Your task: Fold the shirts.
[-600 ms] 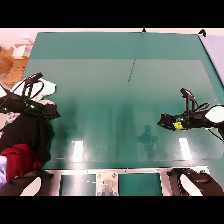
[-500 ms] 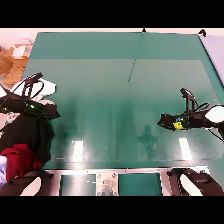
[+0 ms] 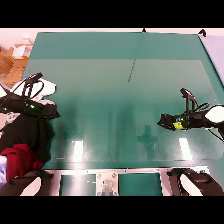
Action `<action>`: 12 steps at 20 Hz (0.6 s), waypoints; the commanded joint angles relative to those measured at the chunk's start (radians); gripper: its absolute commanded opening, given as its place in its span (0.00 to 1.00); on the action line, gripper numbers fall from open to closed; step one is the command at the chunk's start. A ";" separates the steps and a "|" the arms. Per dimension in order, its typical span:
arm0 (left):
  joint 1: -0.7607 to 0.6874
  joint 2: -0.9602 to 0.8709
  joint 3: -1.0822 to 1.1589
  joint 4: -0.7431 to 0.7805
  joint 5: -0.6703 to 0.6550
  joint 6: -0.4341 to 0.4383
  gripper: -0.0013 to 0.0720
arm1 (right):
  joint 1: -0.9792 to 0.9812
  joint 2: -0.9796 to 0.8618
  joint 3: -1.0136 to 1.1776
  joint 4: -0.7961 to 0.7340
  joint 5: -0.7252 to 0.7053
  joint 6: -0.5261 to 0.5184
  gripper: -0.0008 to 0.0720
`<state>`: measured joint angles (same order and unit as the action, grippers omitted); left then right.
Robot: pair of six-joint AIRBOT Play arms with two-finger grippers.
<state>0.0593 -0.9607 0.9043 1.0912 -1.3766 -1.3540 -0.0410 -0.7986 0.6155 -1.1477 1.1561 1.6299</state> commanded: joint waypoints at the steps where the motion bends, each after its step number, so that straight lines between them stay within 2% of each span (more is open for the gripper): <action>1: 0.000 0.001 0.000 0.000 0.000 0.000 0.05 | 0.001 0.000 0.000 0.000 0.000 0.000 0.08; 3: 0.000 0.001 0.000 -0.003 0.018 0.000 0.05 | 0.001 0.000 0.000 0.001 0.000 0.001 0.08; 8: 0.000 0.000 0.000 0.005 0.209 0.001 0.05 | 0.001 0.000 0.000 0.005 -0.005 0.001 0.08; 9: 0.000 0.000 0.000 0.049 0.275 0.001 0.25 | 0.001 0.000 0.000 0.011 -0.005 0.001 0.08; 10: 0.000 0.000 0.000 0.124 0.357 -0.005 0.91 | 0.001 0.000 0.000 0.012 -0.011 0.001 0.08; 11: 0.000 -0.002 0.001 0.211 0.459 -0.048 0.99 | 0.001 0.000 0.000 0.011 -0.028 0.001 0.08; 12: 0.000 -0.005 0.003 0.300 0.551 -0.067 1.00 | 0.001 0.000 0.000 0.011 -0.053 0.000 0.08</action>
<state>0.0593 -0.9623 0.9047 1.2018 -1.0706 -1.3731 -0.0414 -0.7986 0.6155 -1.1400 1.1389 1.6302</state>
